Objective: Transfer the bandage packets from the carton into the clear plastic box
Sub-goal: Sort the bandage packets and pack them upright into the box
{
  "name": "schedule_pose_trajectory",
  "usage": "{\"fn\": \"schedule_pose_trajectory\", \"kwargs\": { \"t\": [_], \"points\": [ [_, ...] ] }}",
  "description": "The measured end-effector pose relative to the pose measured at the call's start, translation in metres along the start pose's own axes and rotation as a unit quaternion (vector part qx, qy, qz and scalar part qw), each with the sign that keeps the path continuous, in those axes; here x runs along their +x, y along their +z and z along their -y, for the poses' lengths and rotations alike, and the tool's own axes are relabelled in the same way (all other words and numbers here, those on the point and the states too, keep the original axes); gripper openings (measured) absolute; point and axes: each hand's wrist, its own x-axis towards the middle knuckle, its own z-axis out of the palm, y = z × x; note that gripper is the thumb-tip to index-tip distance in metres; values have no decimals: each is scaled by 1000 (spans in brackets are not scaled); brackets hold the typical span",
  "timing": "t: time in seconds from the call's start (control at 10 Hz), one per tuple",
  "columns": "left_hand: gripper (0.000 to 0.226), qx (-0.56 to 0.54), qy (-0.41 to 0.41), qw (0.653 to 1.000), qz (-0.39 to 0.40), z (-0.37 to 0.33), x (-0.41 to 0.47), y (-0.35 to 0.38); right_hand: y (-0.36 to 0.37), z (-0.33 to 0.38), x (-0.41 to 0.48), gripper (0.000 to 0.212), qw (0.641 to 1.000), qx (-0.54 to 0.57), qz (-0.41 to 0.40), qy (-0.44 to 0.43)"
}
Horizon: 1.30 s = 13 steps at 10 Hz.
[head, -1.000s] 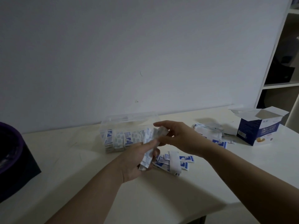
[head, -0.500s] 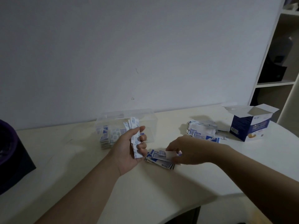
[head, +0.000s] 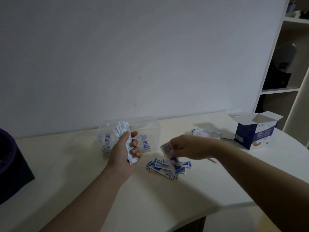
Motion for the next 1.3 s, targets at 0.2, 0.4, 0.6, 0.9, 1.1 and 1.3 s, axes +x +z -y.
{"fn": "schedule_pose_trajectory", "kwargs": {
  "t": [0.2, 0.4, 0.6, 0.9, 1.1, 1.3],
  "points": [
    [28, 3, 23, 1000, -7, -2, 1, 0, 31, 8, 16, 78, 994, -66, 42, 78],
    [27, 11, 26, 1000, -11, -1, 0, 0, 25, 10, 22, 66, 990, -57, 83, 94],
    [26, 8, 23, 1000, -4, -3, 0, 0, 27, 0, 18, 49, 994, 47, 30, 95],
    [27, 13, 22, 1000, -8, -2, 1, -1, 37, -6, 15, 19, 998, 34, -36, 50],
    [27, 18, 32, 999, -9, -3, 1, -1, 31, 1, 14, 66, 994, -39, -8, 104],
    [27, 23, 36, 999, -13, -1, -1, 0, 28, 18, 23, 61, 988, -89, 80, 100]
  ]
}}
